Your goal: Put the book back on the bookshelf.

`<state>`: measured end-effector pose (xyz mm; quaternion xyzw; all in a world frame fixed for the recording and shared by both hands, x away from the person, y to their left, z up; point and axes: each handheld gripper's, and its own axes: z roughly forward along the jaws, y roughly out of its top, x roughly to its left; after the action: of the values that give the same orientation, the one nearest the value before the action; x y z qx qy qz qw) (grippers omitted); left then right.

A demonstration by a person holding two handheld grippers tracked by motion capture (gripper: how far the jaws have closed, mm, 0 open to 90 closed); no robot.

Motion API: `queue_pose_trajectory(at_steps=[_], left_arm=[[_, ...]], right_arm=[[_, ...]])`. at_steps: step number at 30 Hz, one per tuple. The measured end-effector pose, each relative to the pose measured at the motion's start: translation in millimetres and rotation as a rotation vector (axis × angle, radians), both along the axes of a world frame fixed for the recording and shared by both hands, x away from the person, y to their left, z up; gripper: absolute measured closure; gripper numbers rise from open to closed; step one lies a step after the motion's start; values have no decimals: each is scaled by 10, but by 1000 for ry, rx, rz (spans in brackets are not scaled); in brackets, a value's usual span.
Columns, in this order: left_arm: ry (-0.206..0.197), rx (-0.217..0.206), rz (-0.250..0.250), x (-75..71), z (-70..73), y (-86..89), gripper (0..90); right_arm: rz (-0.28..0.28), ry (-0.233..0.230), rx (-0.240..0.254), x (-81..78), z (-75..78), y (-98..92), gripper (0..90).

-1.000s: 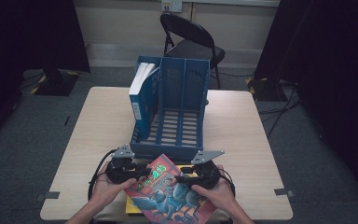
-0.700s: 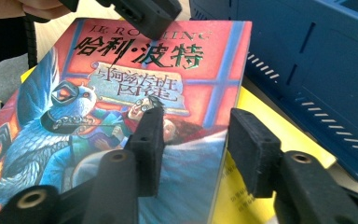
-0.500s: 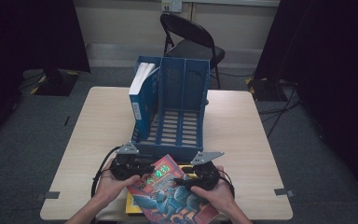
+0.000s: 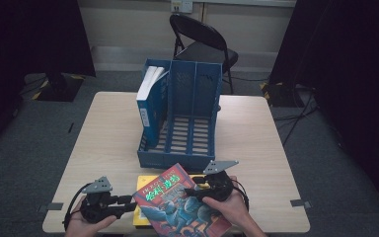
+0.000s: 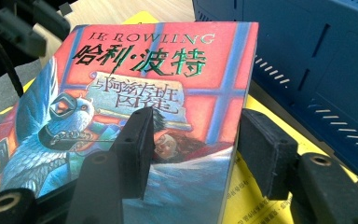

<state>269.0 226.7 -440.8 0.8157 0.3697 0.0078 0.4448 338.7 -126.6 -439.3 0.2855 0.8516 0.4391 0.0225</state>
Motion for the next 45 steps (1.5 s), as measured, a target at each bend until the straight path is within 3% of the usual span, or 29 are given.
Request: queue_pose_trajectory(at_steps=[4,6,12,15,18,29,36,45], left_arm=[[-7,1,7,26,18,-23,623],[-8,-18,10,25,-7,-9,640],[-38,-7,36,23,-19,-66,628],[-46,-1,38,75,-21,-91,623],[-37,-23,37,147,-29,-115,596],[-56,-9,44,365,-25,-270,529],[-54,-12,45,483,-26,-348,495],[-23,-47,68,433,-86,-341,430]], right_arm=[[-4,0,1,-5,-2,-3,463],[-6,-1,1,-8,-3,-2,463],[-20,-13,-2,-36,-3,-15,461],[-35,-16,-6,-55,1,-42,458],[-47,-18,-8,-78,3,-82,458],[-91,-16,1,-194,-6,-223,446],[-98,-19,-3,-252,1,-283,434],[-97,10,22,-136,-41,-261,340]])
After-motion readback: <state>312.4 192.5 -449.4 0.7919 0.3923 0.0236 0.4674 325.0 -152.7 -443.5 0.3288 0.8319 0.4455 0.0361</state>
